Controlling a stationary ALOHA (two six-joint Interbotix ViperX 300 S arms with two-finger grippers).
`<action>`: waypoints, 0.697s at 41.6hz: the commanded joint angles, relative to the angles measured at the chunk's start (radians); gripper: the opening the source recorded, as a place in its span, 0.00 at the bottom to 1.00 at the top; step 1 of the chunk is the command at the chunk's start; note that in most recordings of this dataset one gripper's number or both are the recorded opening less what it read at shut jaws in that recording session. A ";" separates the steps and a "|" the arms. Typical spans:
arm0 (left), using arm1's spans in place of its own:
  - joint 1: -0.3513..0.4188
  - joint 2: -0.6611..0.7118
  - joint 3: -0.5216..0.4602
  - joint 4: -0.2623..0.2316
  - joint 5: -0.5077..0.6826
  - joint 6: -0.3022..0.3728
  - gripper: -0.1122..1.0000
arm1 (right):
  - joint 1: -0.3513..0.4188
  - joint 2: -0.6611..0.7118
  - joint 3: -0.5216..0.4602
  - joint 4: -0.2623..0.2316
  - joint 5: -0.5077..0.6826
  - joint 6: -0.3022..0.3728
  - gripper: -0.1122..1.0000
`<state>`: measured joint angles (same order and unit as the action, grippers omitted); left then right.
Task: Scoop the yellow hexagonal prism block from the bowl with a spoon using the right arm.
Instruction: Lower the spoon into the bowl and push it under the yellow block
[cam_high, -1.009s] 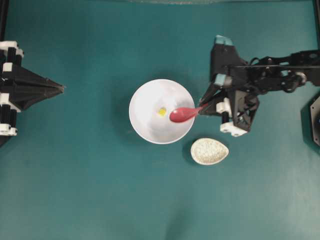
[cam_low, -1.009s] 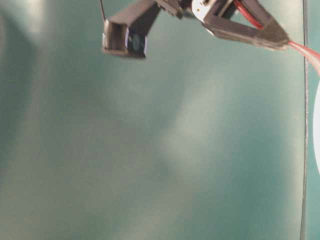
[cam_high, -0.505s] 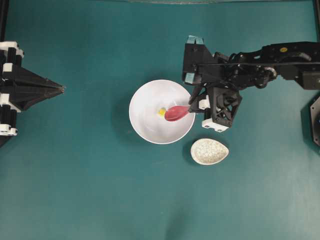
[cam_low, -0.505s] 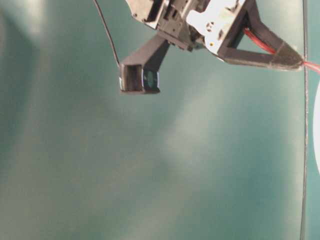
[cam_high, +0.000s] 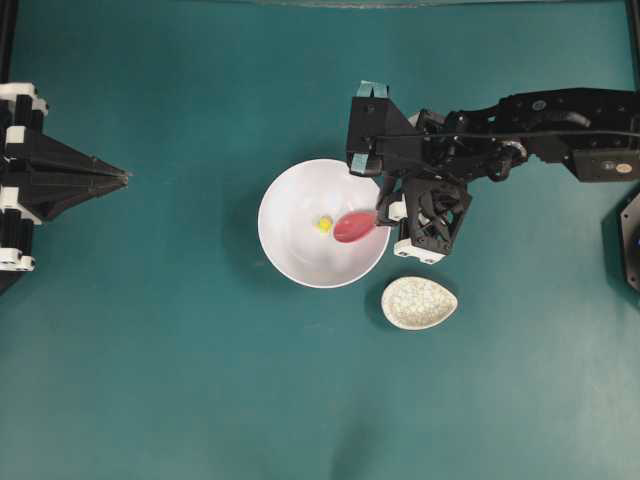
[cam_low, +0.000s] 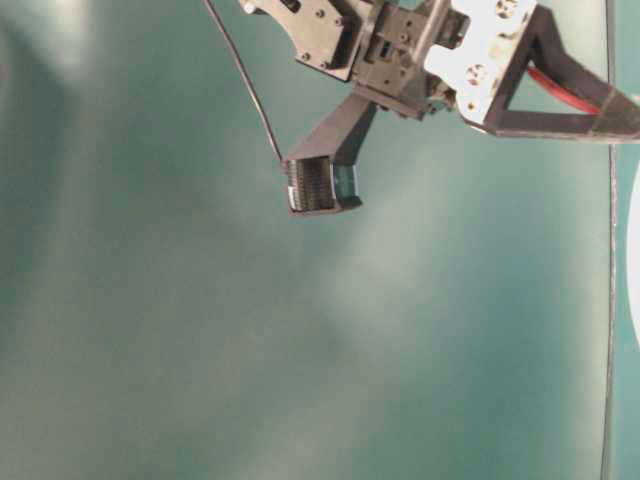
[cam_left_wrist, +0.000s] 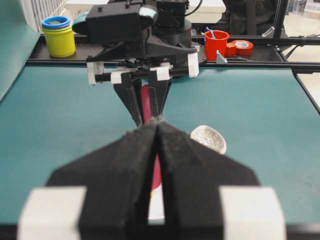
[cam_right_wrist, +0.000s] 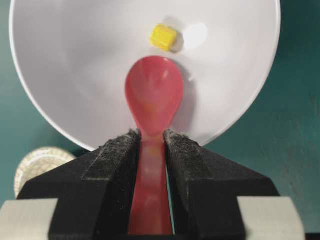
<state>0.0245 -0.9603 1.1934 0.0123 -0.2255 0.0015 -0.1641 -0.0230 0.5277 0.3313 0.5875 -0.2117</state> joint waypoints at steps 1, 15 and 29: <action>0.002 0.008 -0.009 0.003 -0.005 0.002 0.10 | 0.003 -0.008 -0.025 0.000 -0.008 0.002 0.31; 0.002 0.008 -0.009 0.003 -0.005 0.002 0.10 | 0.006 0.037 -0.046 -0.002 -0.046 0.002 0.31; 0.002 0.008 -0.009 0.003 -0.005 0.002 0.10 | 0.011 0.060 -0.063 0.000 -0.110 0.000 0.31</action>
<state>0.0245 -0.9603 1.1919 0.0123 -0.2255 0.0015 -0.1565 0.0537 0.4878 0.3313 0.4955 -0.2117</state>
